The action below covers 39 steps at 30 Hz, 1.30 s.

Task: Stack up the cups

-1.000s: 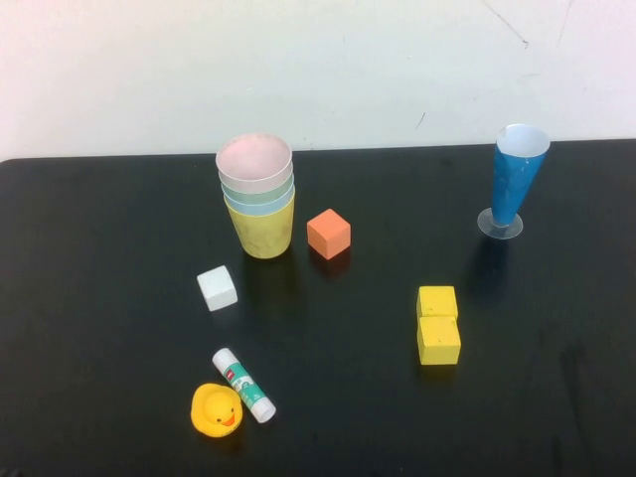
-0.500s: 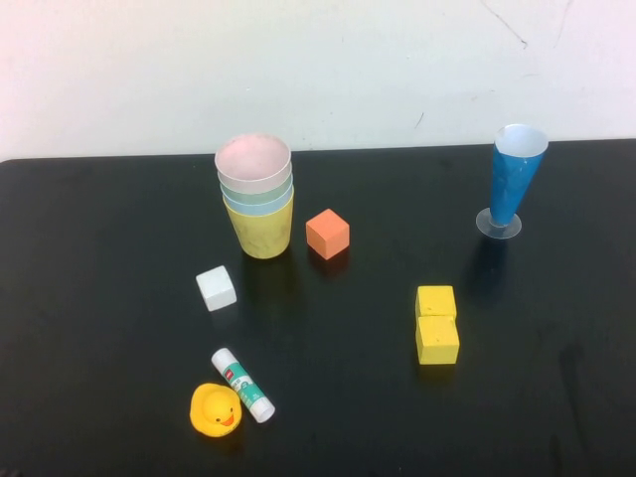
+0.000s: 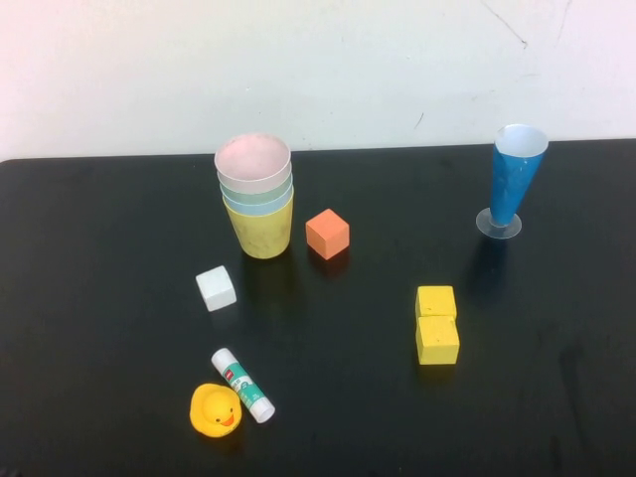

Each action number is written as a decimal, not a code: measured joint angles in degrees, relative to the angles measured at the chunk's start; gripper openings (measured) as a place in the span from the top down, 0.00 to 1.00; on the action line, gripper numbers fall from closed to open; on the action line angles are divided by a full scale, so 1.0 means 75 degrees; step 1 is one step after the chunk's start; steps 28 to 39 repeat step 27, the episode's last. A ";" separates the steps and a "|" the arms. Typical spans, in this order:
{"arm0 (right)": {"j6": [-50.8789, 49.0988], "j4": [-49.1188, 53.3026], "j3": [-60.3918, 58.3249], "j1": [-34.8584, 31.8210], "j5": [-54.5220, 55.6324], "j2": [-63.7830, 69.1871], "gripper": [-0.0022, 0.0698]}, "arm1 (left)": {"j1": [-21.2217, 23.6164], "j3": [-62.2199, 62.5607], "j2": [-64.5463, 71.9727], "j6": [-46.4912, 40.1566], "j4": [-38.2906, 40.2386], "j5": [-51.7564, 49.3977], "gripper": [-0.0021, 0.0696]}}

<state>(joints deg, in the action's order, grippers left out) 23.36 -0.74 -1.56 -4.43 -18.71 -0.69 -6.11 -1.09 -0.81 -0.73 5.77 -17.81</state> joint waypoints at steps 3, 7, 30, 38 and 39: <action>0.0000 -0.0018 0.0000 0.0000 -0.0012 -0.0017 0.97 | 0.0000 0.0000 0.0000 0.0000 0.0000 0.0000 0.97; 0.0000 -0.0030 0.0000 0.0000 -0.0012 -0.0017 0.97 | 0.0000 0.0000 0.0000 0.0000 0.0000 0.0000 0.97; -0.1324 -0.0035 0.0014 -0.0440 -0.0084 -0.0017 0.97 | 0.0000 0.0000 0.0000 0.0000 0.0000 0.0000 0.97; -0.1324 -0.0035 0.0014 -0.0440 -0.0084 -0.0017 0.97 | 0.0000 0.0000 0.0000 0.0000 0.0000 0.0000 0.97; -0.1324 -0.0035 0.0014 -0.0440 -0.0084 -0.0017 0.97 | 0.0000 0.0000 0.0000 0.0000 0.0000 0.0000 0.97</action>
